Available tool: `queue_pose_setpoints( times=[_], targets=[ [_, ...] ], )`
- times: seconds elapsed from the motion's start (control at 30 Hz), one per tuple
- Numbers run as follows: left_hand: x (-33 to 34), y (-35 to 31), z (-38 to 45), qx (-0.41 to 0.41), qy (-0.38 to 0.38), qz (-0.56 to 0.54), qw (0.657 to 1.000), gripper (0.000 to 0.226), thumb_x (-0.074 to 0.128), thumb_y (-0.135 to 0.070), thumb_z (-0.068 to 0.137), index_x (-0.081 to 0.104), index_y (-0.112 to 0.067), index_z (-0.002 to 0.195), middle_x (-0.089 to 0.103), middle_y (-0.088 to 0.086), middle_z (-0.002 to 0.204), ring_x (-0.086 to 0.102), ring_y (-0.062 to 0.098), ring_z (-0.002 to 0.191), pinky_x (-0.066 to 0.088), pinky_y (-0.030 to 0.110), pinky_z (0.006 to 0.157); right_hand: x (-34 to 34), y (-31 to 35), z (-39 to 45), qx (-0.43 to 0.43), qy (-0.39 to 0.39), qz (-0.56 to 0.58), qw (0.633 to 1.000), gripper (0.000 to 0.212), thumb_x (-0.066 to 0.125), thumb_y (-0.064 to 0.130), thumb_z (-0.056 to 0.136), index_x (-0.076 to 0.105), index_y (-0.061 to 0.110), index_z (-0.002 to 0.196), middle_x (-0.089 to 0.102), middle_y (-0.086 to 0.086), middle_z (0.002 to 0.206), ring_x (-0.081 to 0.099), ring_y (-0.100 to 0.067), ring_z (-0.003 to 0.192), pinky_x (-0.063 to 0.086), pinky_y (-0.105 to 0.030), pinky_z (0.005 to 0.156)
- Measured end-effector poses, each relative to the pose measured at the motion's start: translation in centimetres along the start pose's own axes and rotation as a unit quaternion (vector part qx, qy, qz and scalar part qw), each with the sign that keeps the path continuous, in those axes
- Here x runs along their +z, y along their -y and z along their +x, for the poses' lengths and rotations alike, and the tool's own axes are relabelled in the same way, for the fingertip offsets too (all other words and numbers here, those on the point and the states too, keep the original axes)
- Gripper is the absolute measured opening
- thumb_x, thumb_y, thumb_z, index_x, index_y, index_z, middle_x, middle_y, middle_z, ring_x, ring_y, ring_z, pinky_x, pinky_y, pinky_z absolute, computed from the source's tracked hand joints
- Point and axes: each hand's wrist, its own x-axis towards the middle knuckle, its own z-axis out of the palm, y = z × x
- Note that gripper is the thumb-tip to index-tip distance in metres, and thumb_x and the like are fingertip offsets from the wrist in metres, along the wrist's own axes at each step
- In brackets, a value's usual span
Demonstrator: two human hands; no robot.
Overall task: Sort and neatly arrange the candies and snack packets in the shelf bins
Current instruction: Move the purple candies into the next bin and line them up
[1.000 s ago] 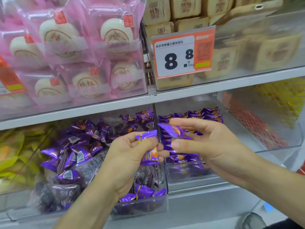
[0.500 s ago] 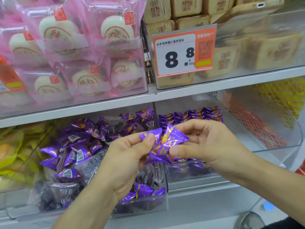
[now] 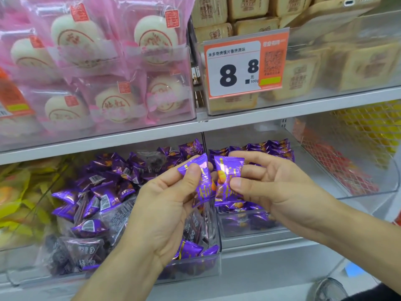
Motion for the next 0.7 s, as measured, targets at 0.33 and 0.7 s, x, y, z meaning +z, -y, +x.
queue_pose_setpoints(
  times=[0.33, 0.7],
  targets=[
    [1.0, 0.5, -0.5, 0.026, -0.008, 0.013, 1.000, 0.031, 0.054, -0.024, 0.092, 0.073, -0.004, 0.105, 0.075, 0.017, 0.099, 0.072, 0.026, 0.089, 0.060, 0.036, 0.084, 0.6, -0.7, -0.4, -0.100, 0.007, -0.098, 0.990, 0.041, 0.076, 0.015, 0.070, 0.074, 0.013, 0.110, 0.073, -0.015, 0.097, 0.064, -0.020, 0.083, 0.057, -0.030, 0.082],
    [1.7, 0.9, -0.7, 0.080, 0.011, 0.056, 0.995, 0.031, 0.061, -0.030, 0.082, 0.077, -0.011, 0.100, 0.076, 0.013, 0.096, 0.074, 0.025, 0.087, 0.058, 0.033, 0.079, 0.7, -0.4, -0.5, -0.133, -0.050, -0.170, 0.975, 0.051, 0.082, 0.034, 0.055, 0.071, 0.017, 0.102, 0.075, 0.004, 0.088, 0.067, -0.009, 0.080, 0.058, -0.032, 0.077]
  ],
)
